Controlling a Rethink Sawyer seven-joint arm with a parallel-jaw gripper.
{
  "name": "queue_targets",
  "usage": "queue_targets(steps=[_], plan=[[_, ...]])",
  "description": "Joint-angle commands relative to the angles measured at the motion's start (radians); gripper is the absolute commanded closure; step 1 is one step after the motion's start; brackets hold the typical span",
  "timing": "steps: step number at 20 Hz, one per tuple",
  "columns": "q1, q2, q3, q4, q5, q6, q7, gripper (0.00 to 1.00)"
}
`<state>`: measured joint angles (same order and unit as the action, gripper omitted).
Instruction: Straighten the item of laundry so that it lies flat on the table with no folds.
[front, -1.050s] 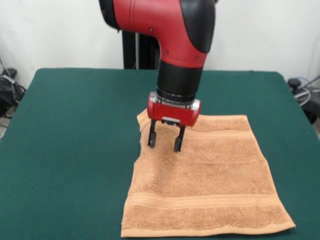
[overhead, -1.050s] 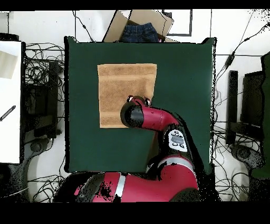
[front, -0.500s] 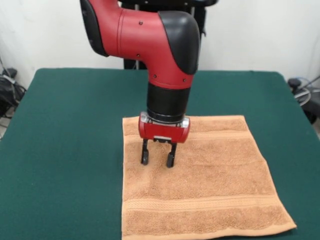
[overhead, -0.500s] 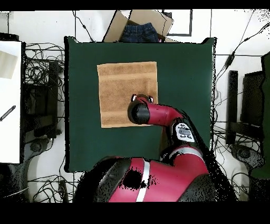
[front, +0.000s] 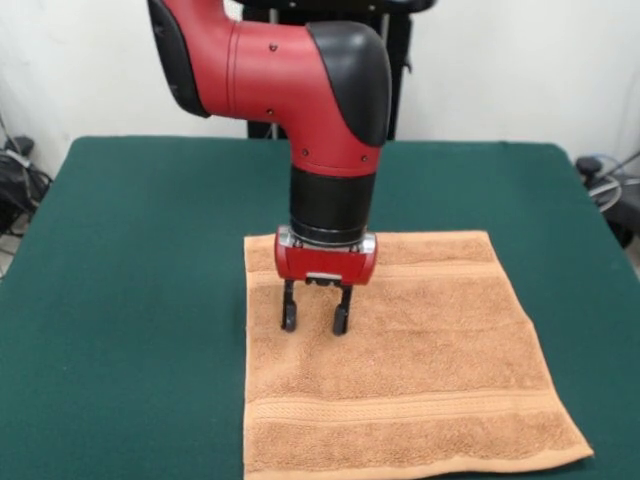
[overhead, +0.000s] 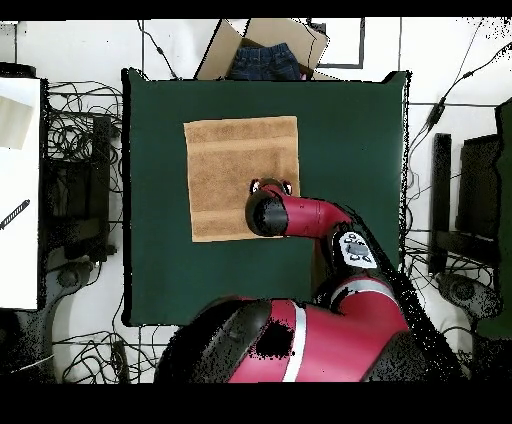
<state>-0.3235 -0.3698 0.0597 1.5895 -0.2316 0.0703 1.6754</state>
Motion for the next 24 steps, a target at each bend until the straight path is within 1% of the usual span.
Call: queue_targets(steps=[1,3,5,8,11,14,16,21,24], plan=[[-0.020,0.067,0.107,-0.078,-0.029,0.025,0.051,0.00],[0.000,0.008,0.083,-0.035,-0.006,0.069,0.075,0.00],[0.011,-0.061,0.063,0.031,0.005,0.097,0.096,0.00],[-0.001,-0.169,0.062,0.120,0.017,0.164,0.097,0.00],[-0.026,-0.247,0.077,0.169,0.030,0.237,0.080,0.00],[-0.034,-0.293,0.071,0.181,0.034,0.291,0.061,0.00],[-0.049,-0.311,0.077,0.195,0.026,0.300,0.051,0.00],[-0.079,-0.337,0.075,0.229,0.000,0.282,0.053,0.00],[-0.071,-0.332,0.061,0.231,-0.009,0.260,0.072,0.00]])
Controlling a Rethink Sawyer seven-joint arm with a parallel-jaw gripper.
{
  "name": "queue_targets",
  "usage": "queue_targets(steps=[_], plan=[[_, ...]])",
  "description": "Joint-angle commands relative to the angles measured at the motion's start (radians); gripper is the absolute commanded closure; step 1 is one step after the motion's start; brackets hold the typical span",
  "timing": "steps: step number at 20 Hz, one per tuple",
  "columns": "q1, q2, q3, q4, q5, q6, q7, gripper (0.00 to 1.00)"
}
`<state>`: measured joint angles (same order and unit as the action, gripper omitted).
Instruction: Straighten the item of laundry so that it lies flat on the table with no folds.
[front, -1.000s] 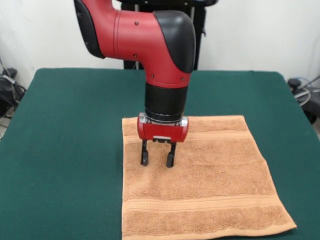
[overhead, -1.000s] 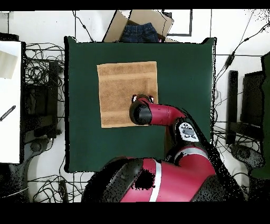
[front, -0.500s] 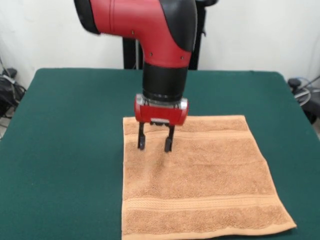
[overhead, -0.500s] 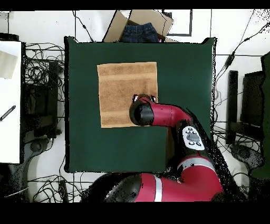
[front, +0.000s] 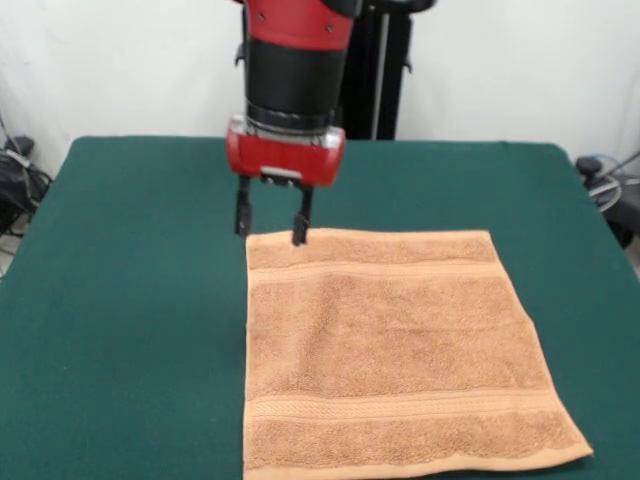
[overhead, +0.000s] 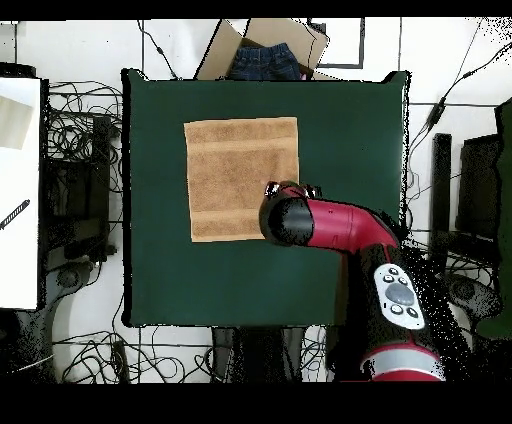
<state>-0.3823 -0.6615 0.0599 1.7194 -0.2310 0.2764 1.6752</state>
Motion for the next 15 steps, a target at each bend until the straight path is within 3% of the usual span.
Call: queue_targets(steps=[1,15], plan=[[-0.007,-0.040,0.054,0.101,-0.014,0.049,0.077,0.00],[-0.011,-0.038,0.040,0.109,-0.016,0.041,0.090,0.00]])
